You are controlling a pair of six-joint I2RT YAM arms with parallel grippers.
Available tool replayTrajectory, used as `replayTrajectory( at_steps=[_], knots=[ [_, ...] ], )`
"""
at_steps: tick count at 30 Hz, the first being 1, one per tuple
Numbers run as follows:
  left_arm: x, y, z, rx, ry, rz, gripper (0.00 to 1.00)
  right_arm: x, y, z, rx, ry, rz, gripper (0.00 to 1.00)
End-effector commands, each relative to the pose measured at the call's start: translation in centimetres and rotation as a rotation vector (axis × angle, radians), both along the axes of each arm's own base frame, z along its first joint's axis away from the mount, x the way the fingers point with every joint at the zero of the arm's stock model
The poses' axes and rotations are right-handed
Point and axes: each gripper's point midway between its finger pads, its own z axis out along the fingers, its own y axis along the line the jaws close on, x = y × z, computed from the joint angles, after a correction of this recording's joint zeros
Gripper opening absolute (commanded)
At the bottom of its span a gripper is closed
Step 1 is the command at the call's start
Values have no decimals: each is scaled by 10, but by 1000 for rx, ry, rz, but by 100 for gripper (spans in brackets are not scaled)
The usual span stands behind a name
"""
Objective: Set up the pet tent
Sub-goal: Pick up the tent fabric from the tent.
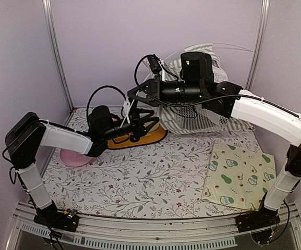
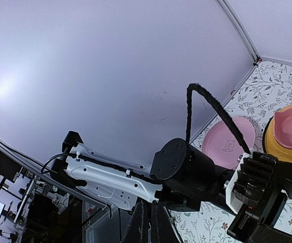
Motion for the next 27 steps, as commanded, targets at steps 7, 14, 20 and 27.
replayTrajectory(
  at_steps=[7,14,20,27],
  knots=[
    [16,-10,-9,-2,30,16,50,-6,6,19,26,-93,12,0],
    [28,-1,-5,-38,27,86,30,-5,10,17,1,-100,-3,0],
    [12,23,6,-59,3,143,0,-1,13,13,-38,-114,-27,0],
    [-30,56,-7,-15,66,212,0,11,17,-1,-131,-146,-119,0]
  ],
)
